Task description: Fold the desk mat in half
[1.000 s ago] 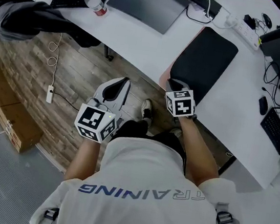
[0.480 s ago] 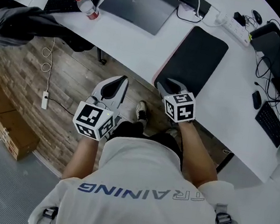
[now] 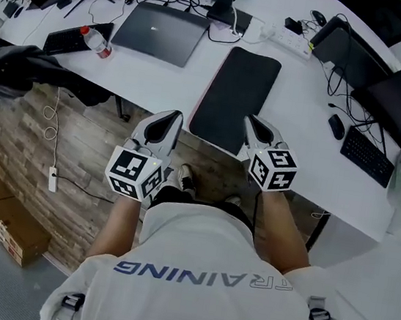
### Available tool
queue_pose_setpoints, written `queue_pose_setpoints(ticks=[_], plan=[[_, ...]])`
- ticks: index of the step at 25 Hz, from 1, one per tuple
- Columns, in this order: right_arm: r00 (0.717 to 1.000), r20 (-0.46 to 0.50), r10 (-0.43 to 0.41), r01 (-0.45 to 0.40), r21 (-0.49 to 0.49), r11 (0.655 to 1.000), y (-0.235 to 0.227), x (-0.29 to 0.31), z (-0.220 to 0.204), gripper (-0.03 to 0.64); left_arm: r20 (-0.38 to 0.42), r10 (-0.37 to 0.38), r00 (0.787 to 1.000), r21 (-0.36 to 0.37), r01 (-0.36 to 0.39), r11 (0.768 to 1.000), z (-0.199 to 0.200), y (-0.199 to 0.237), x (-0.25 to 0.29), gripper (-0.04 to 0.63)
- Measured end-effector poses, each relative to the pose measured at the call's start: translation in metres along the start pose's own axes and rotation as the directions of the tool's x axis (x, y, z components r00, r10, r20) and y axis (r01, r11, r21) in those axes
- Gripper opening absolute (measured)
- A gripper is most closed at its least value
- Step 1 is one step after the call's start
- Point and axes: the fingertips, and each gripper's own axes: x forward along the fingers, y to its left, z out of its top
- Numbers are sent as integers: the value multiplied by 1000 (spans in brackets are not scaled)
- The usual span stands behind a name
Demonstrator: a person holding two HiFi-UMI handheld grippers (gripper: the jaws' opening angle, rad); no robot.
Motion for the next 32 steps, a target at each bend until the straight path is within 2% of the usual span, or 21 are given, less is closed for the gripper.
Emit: queue_pose_setpoints(ticks=[4,7,10,14,18,22,32], plan=[[991,111,-80,77,37,996,-34,-53,33,12,37,-54,998,33,52,998,21,-36,15,2],[971,197,-138,134,37,990,-55,-96,57,12,67,-92,994,54,88,995,38,-61,26,2],[937,285,-200,198,35,980,-75,-141,81,12,95,-135,986,83,128,988,55,-87,38,2],[879,402,-257,254,61,965,-95,-198,111,11,123,-189,974,127,174,977,74,-120,52,2],[842,459,-283,290,58,955,-102,-234,126,14,132,-222,966,147,202,968,84,-143,58,2],[834,459,-306,320,49,946,-111,-245,125,14,137,-230,963,156,209,965,89,-156,61,2],[850,459,-257,275,29,961,-112,-241,120,14,155,-217,964,163,191,968,91,-170,54,2]])
